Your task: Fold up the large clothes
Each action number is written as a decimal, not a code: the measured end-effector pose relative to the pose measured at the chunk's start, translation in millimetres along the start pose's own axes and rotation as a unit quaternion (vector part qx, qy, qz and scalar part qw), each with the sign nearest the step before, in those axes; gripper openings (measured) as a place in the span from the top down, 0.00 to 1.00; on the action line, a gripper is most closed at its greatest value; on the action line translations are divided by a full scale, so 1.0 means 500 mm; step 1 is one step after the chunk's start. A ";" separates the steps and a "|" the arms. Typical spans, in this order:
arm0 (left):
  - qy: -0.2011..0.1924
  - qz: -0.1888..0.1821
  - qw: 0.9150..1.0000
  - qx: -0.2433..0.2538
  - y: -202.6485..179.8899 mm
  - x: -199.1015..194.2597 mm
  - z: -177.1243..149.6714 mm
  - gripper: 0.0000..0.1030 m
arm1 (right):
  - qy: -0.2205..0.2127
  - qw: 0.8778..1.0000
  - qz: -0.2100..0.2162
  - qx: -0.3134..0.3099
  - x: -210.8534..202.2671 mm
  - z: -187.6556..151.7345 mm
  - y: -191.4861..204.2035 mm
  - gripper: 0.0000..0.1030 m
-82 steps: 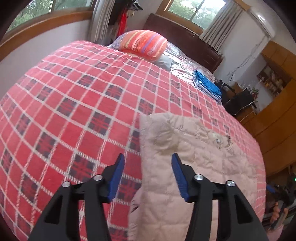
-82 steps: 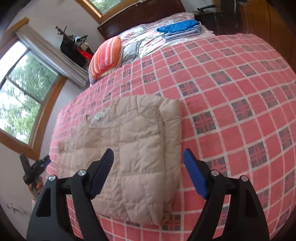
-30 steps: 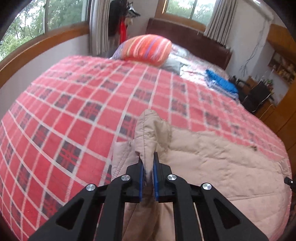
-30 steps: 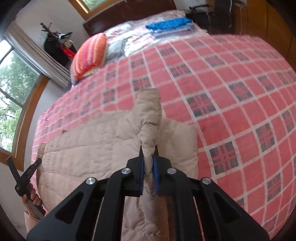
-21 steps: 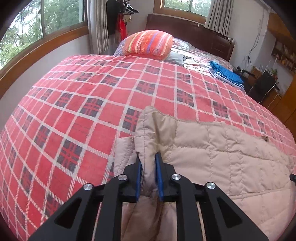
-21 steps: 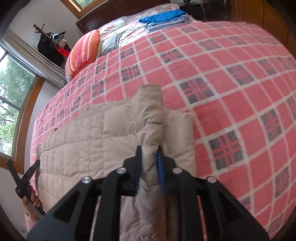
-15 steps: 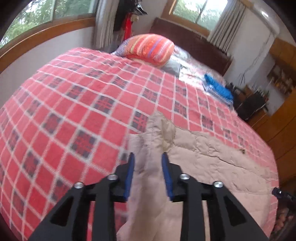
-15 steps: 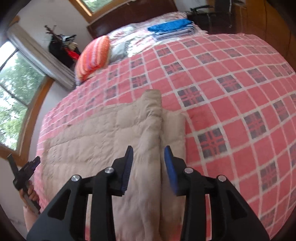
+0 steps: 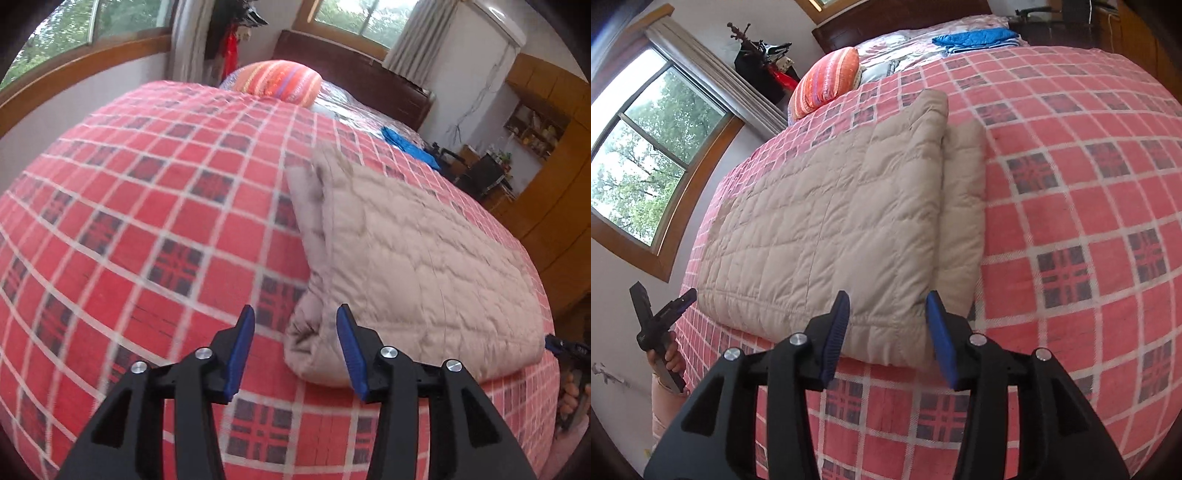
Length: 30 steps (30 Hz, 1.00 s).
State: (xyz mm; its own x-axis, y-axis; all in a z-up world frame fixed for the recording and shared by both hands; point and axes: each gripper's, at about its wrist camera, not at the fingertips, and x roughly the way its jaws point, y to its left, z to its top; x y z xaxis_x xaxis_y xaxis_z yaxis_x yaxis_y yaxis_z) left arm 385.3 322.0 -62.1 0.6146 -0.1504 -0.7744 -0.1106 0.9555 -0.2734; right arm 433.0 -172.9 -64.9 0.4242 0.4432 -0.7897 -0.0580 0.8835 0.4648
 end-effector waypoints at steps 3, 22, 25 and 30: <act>0.006 -0.013 1.000 0.002 -0.013 0.012 -0.012 0.57 | 0.005 1.000 -0.006 0.002 0.008 -0.003 0.004 0.61; 0.025 -0.017 1.000 -0.001 -0.019 0.046 -0.040 0.94 | 0.040 0.999 -0.023 0.022 0.039 -0.025 -0.037 0.93; 0.023 -0.003 1.000 0.010 -0.028 0.047 -0.044 0.92 | 0.041 0.999 -0.029 0.018 0.040 -0.025 -0.034 0.93; 0.017 -0.003 1.000 0.013 -0.029 0.009 -0.031 0.64 | 0.036 0.999 -0.020 0.011 0.015 -0.018 -0.020 0.77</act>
State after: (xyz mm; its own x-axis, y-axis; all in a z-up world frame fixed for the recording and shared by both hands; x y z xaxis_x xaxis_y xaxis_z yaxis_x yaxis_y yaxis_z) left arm 377.8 303.3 -70.5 0.5878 -0.1643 -0.7922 -0.0864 0.9608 -0.2635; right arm 428.4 -177.2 -79.2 0.3605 0.4183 -0.8337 -0.0219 0.8974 0.4407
